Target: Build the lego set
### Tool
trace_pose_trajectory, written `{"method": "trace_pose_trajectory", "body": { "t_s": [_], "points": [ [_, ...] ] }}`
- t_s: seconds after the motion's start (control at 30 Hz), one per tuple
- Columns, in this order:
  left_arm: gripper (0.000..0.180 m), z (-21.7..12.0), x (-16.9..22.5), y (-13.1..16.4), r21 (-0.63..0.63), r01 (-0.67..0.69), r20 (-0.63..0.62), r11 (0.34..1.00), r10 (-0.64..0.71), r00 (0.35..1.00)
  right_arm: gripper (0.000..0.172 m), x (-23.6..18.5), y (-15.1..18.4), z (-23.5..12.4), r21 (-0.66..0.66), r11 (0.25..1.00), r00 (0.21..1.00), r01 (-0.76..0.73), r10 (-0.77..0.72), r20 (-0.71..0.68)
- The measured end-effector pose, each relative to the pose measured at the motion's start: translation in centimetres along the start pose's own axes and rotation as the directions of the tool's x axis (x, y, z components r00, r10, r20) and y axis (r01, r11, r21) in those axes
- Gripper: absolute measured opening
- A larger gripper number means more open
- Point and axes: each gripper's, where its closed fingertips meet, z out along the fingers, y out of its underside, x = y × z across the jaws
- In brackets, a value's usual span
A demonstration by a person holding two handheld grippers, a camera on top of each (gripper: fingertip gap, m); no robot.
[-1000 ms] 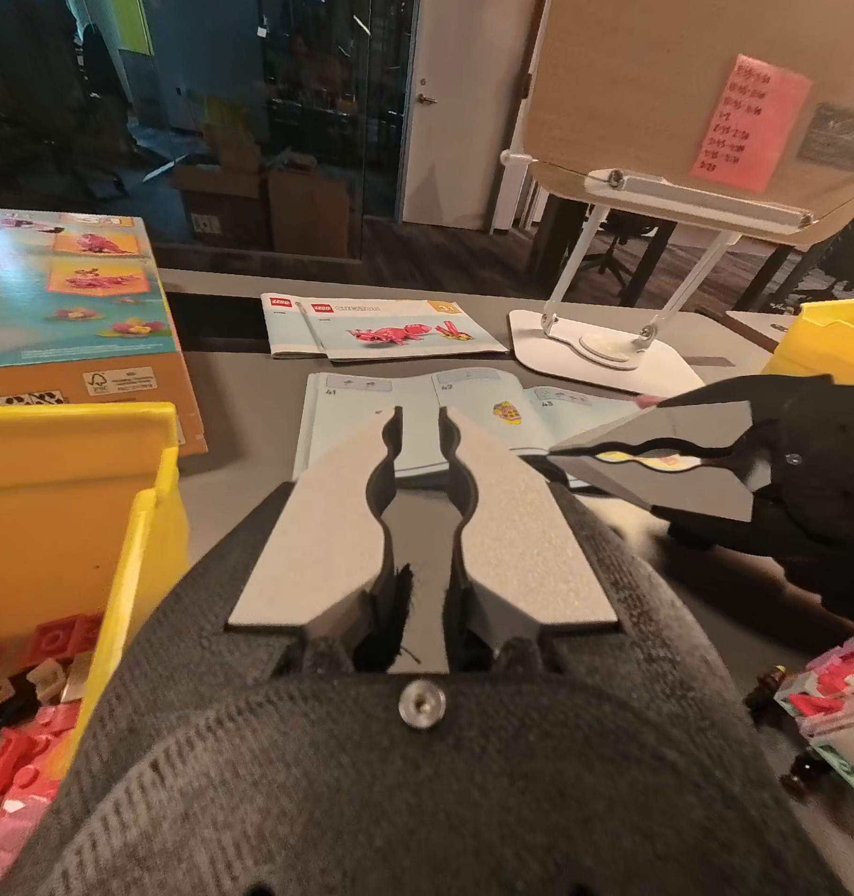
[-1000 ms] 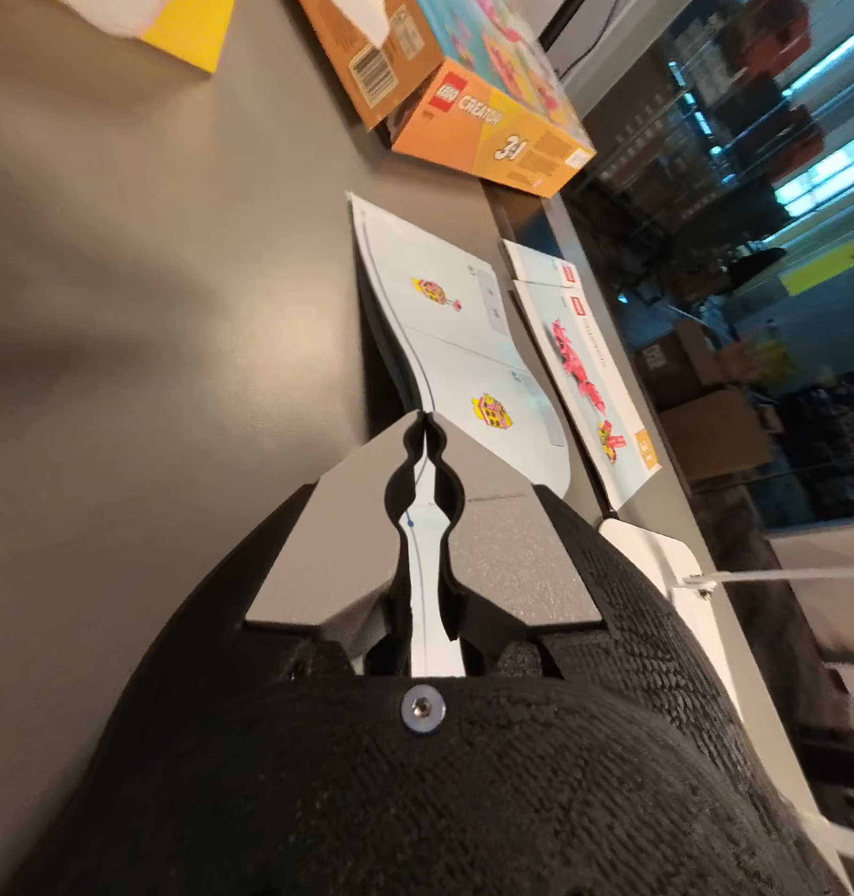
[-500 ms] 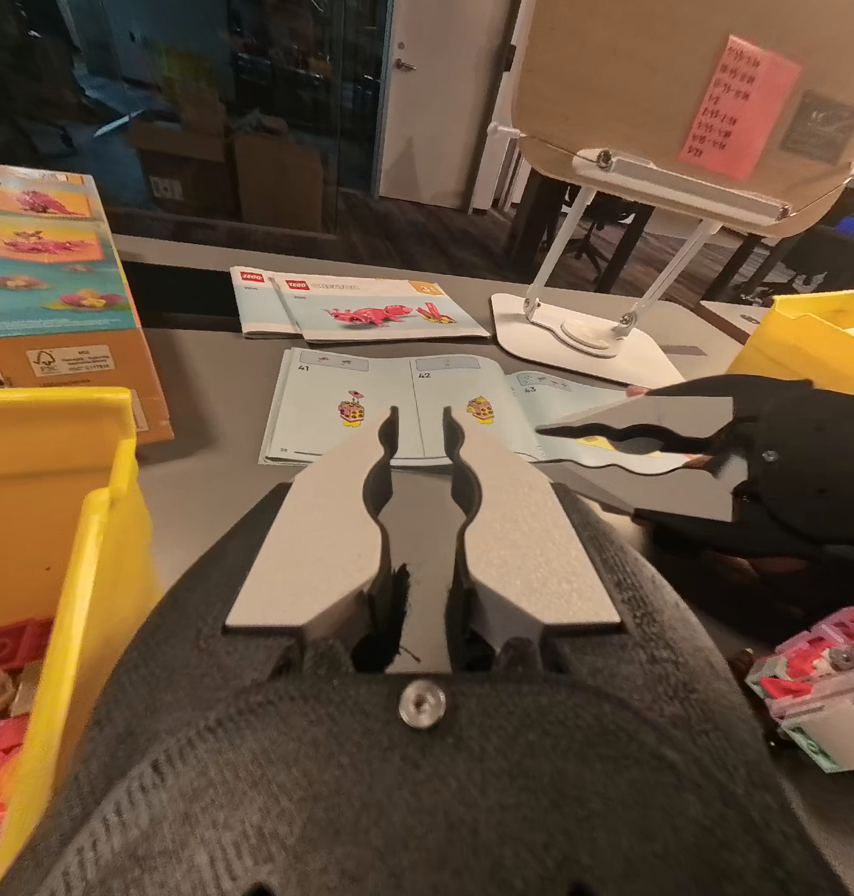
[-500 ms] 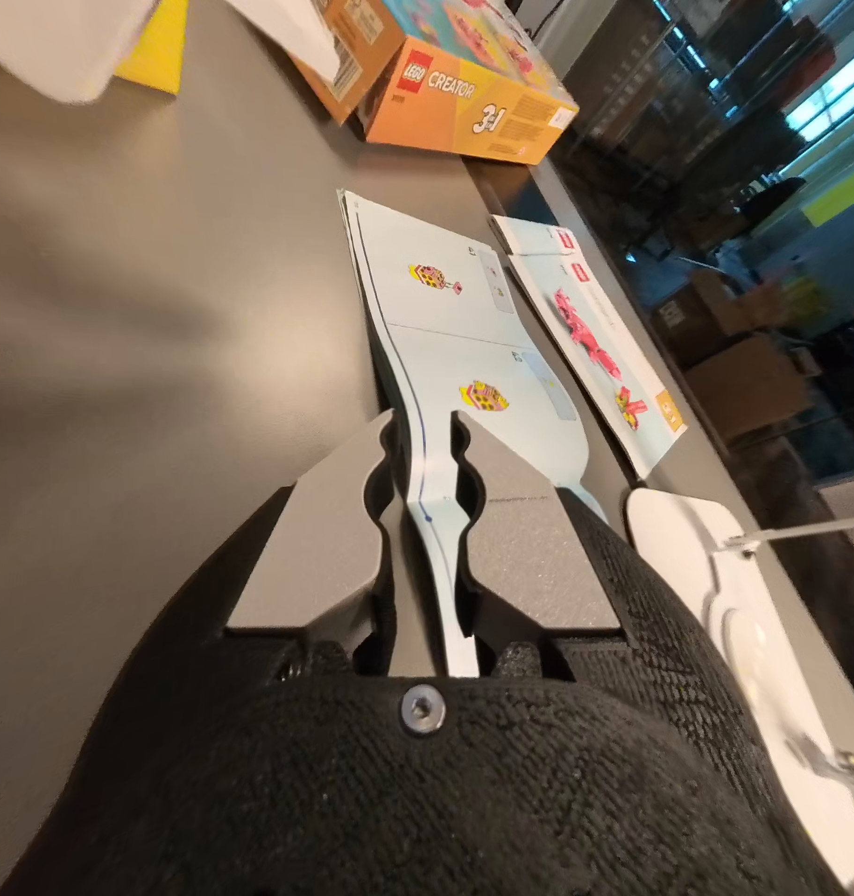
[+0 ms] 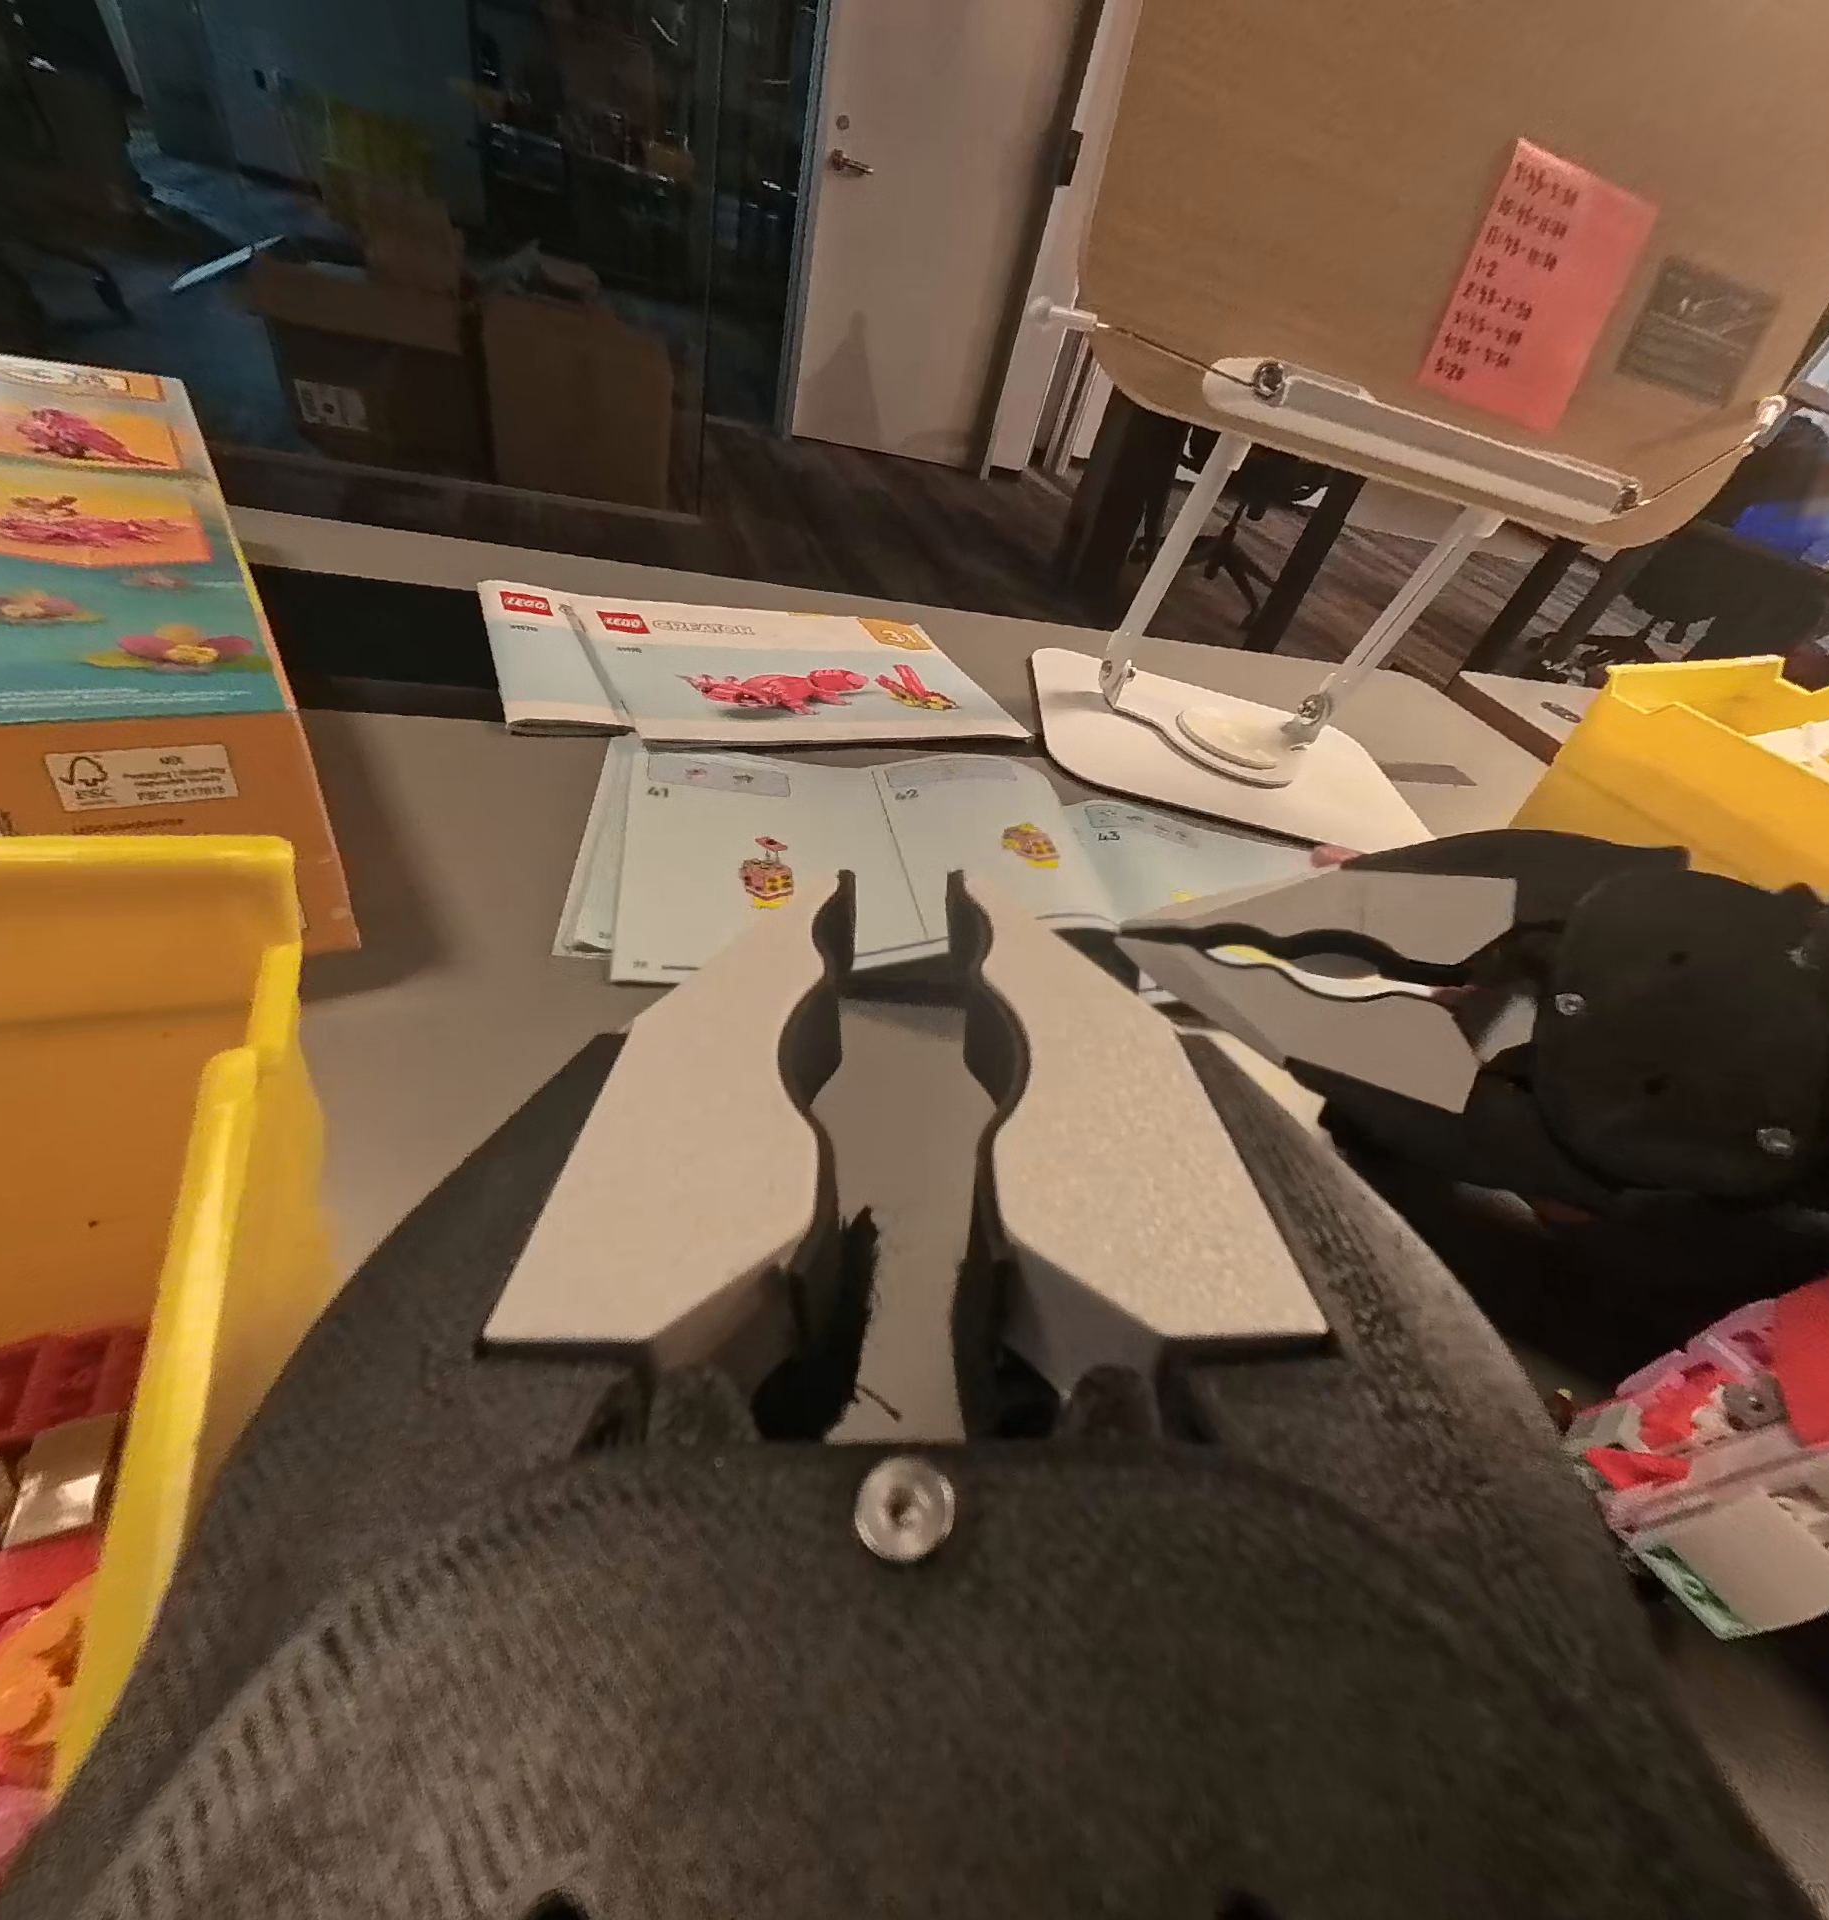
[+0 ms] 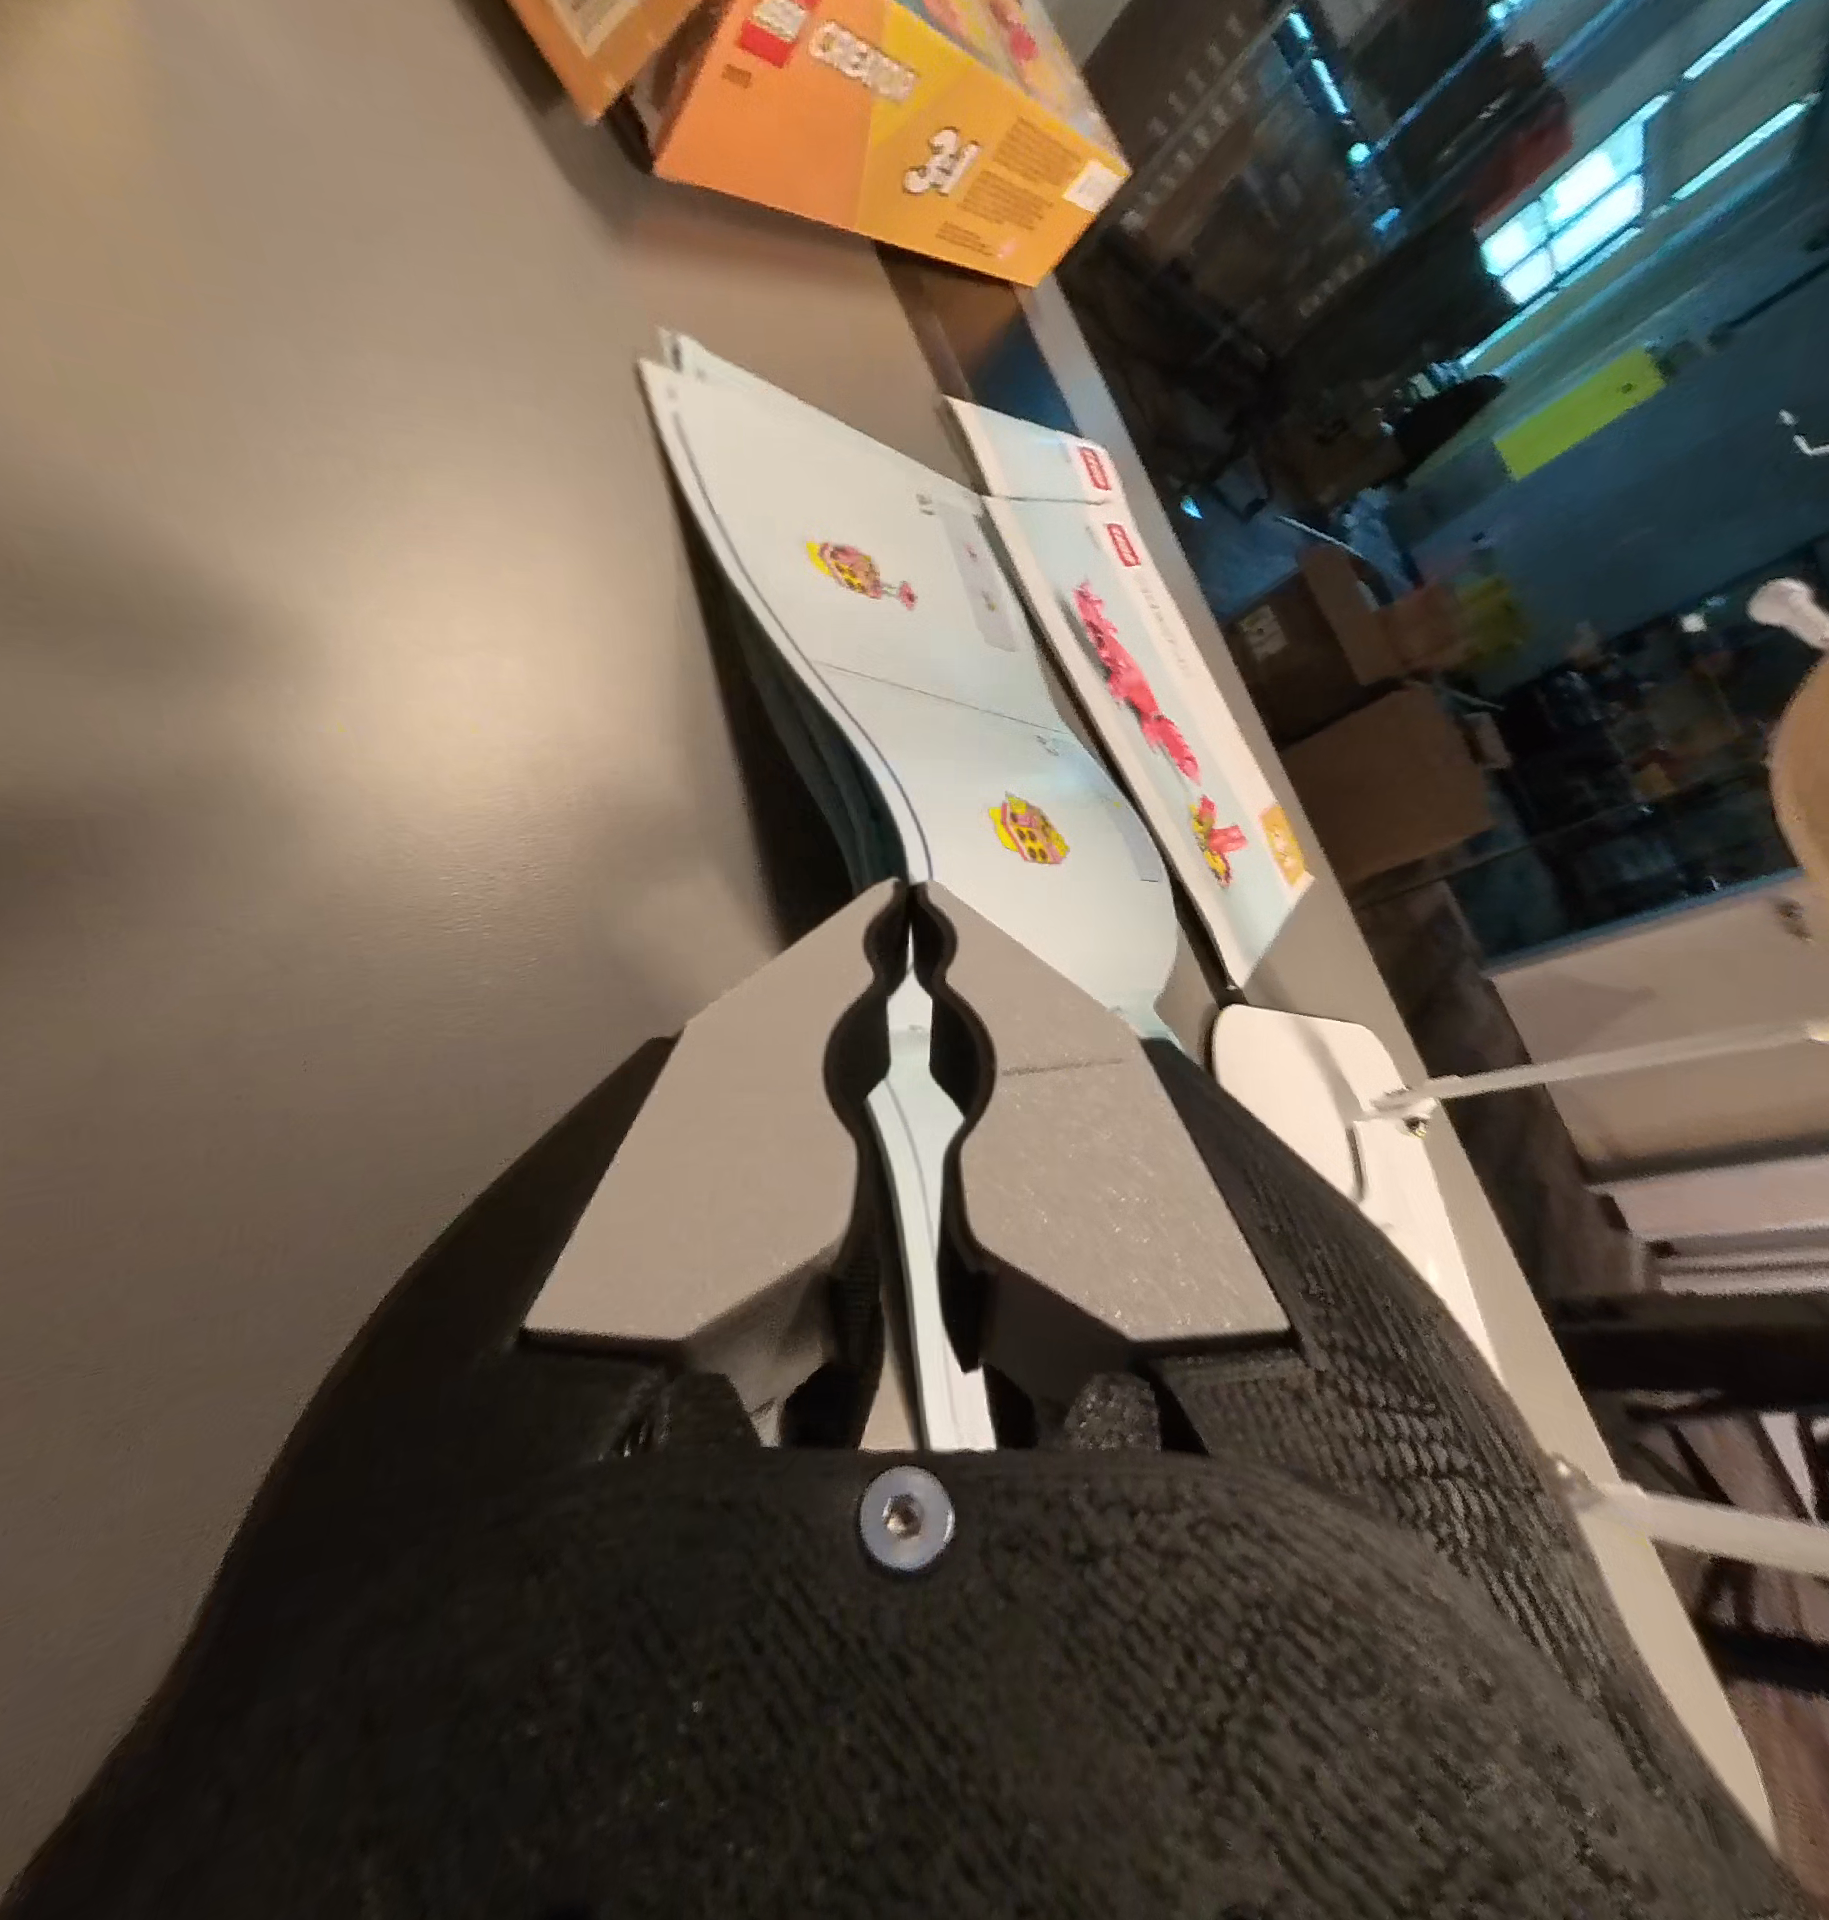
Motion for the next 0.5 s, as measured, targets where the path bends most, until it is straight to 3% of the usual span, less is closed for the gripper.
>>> {"method": "trace_pose_trajectory", "body": {
  "t_s": [0.13,0.23,0.3,0.47,0.5],
  "points": [
    [0.015,0.1,0.4,0.3,-0.018,0.010,-0.016,1.000,-0.011,1.000,0.000,0.9,0.2,-1.6,0.018,0.999,0.996,-0.051,0.052,-0.075],
    [0.002,0.7,3.0,1.9,-0.143,0.112,-0.177,0.983,-0.137,0.975,0.000,1.5,0.7,-3.5,0.056,0.993,0.988,-0.108,0.114,-0.102],
    [0.008,1.0,4.3,3.1,-0.241,0.157,-0.238,0.958,-0.215,0.947,0.000,2.1,1.1,-4.7,0.085,0.981,0.976,-0.176,0.185,-0.112],
    [0.021,1.6,3.5,3.9,-0.227,0.115,-0.188,0.967,-0.159,0.969,0.000,1.9,0.3,-5.1,0.158,0.965,0.975,-0.207,0.217,-0.044],
    [0.021,1.6,3.2,3.5,-0.200,0.106,-0.172,0.974,-0.141,0.975,0.008,1.5,0.0,-4.3,0.154,0.966,0.977,-0.207,0.211,-0.012]
  ]
}}
